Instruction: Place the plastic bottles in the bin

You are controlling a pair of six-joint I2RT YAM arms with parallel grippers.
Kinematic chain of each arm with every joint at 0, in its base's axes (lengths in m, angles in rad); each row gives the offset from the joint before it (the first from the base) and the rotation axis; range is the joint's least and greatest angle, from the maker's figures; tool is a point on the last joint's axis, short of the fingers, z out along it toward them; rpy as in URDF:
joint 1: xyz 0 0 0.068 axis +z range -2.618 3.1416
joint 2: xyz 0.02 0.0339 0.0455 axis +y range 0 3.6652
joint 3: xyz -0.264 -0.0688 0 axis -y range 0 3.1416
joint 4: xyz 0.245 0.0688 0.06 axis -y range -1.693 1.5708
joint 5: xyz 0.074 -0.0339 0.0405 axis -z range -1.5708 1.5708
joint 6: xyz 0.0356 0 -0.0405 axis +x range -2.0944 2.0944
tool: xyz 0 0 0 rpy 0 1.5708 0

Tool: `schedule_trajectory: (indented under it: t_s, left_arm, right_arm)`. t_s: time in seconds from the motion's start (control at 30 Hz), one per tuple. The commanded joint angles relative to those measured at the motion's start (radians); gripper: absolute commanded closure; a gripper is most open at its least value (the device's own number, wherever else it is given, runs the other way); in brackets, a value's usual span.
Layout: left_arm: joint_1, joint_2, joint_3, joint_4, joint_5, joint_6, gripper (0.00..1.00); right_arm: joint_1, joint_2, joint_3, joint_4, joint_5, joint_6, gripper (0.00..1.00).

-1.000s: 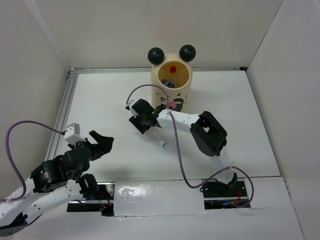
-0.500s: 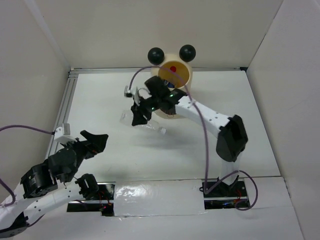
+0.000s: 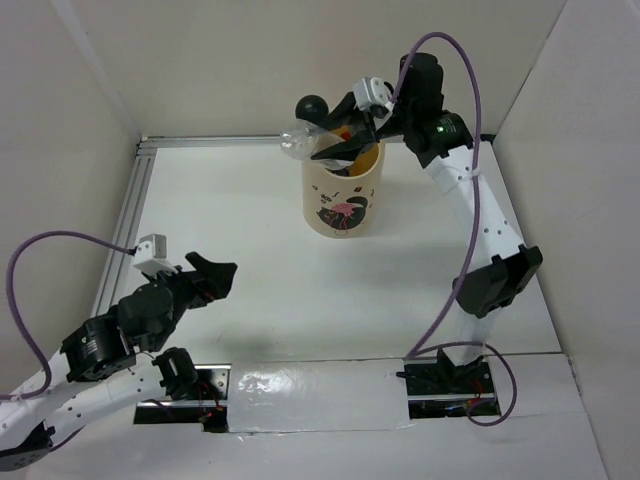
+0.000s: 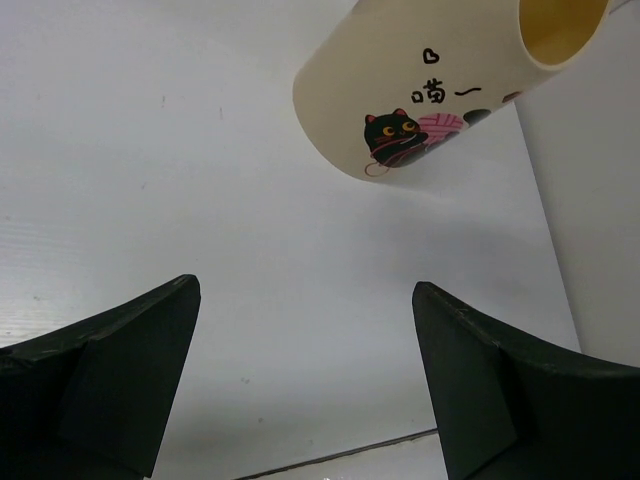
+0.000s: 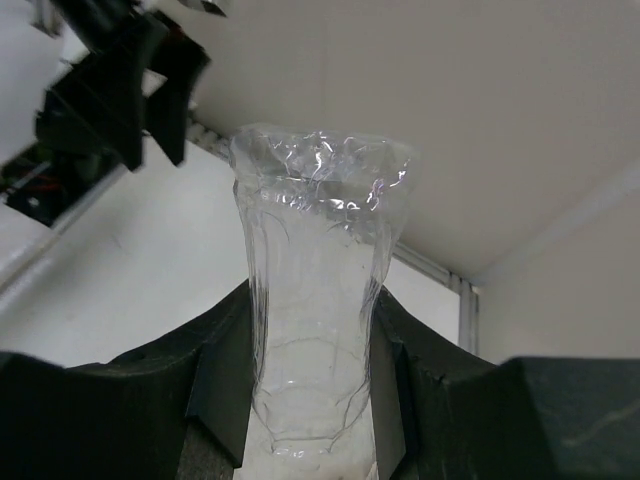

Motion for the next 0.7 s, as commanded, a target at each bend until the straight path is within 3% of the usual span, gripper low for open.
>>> schedule_trajectory:
  t_s: [0.0,0.1,0.17,0.2,0.27,0.3,0.33,0.37,0.57,0.67]
  left_arm:
    - [-0.005,0.047,-0.020,0.147,0.041,0.057,0.00]
    - [-0.005,0.076,-0.020,0.167,0.077,0.057,0.00]
    - [-0.005,0.090,-0.020,0.179,0.090,0.057,0.00]
    - [-0.005,0.099,-0.020,0.179,0.090,0.057,0.00]
    - [-0.005,0.100,-0.020,0.190,0.102,0.057,0.00]
    - [-0.005,0.109,-0.020,0.190,0.102,0.057,0.00]
    - [-0.005,0.109,-0.020,0.190,0.113,0.048,0.00]
    - [-0.005,0.109,-0.031,0.201,0.113,0.048,0.00]
    - [-0.005,0.139,-0.051,0.244,0.143,0.048,0.00]
    - [-0.005,0.158,-0.051,0.281,0.166,0.058,0.00]
  right_arm:
    - [-0.090,0.084,0.019,-0.054,-0.202,-0.250,0.92]
    - [-0.142,0.144,0.019,-0.067,-0.203,-0.339,0.92]
    - [-0.165,0.192,0.019,-0.103,-0.203,-0.379,0.81]
    - [-0.165,0.193,0.019,-0.103,-0.203,-0.379,0.81]
    - [-0.174,0.214,0.008,-0.170,-0.203,-0.443,0.51]
    - [-0.174,0.214,-0.001,-0.189,-0.203,-0.463,0.25]
    - [-0.174,0.214,-0.013,-0.189,-0.203,-0.473,0.07]
    - [-0.183,0.201,-0.036,-0.189,-0.203,-0.473,0.00]
    - [-0.229,0.142,-0.024,-0.252,-0.203,-0.473,0.00]
    - [-0.239,0.080,0.010,-0.238,-0.203,-0.328,0.00]
